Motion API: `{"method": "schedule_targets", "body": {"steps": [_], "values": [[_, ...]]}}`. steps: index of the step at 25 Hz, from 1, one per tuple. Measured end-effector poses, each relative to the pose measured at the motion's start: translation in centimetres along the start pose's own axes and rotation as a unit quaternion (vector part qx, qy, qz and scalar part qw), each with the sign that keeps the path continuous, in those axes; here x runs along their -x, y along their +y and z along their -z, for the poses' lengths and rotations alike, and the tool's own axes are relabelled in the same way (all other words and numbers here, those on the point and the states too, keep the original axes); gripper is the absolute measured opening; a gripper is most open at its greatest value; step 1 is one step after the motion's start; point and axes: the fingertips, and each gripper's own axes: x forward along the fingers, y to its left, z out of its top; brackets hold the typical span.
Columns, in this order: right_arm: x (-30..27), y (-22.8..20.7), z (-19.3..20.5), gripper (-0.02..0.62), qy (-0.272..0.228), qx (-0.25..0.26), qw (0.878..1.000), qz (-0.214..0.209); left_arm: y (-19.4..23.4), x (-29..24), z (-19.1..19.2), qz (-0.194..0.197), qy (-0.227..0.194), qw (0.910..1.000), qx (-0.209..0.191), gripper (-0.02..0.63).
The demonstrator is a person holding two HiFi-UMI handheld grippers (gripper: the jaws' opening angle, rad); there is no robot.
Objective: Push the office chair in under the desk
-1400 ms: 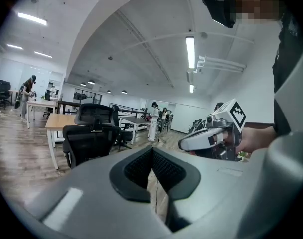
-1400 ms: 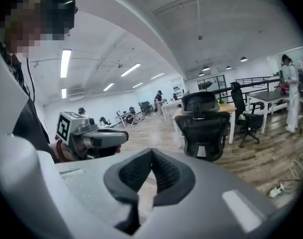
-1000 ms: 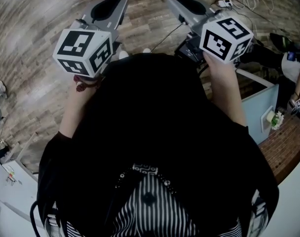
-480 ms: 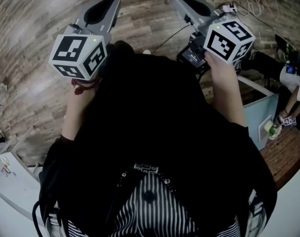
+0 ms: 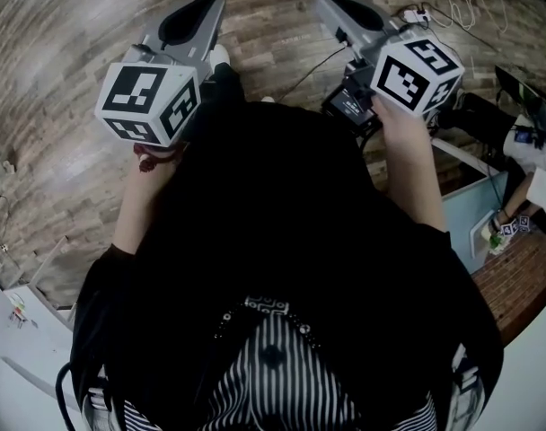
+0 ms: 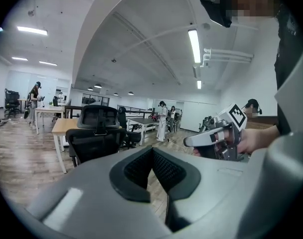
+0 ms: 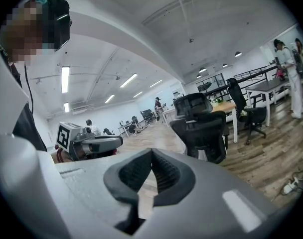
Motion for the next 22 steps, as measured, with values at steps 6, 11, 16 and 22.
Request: {"method": "schedule_targets", "body": {"steps": [6, 11, 16, 22], "values": [[-4.4, -1.7, -2.8, -0.002, -0.005, -0.018, 1.000, -0.015, 4.4, -3.9, -1.2, 0.028, -0.005, 0.9996, 0.004, 0.003], [-9.0, -3.3, -6.1, -0.002, 0.002, -0.014, 1.000, 0.000, 9.7, -6.6, -3.6, 0.037, -0.013, 0.9992, 0.008, 0.003], [-14.7, -3.9, -9.0, -0.002, -0.001, -0.013, 1.000, 0.005, 15.7, -8.0, -4.4, 0.050, -0.006, 0.9987, 0.012, 0.003], [-19.1, -5.5, -11.7, -0.002, -0.009, -0.011, 1.000, 0.027, 20.9, -10.6, -5.7, 0.066, -0.007, 0.9977, 0.008, 0.003]]}}
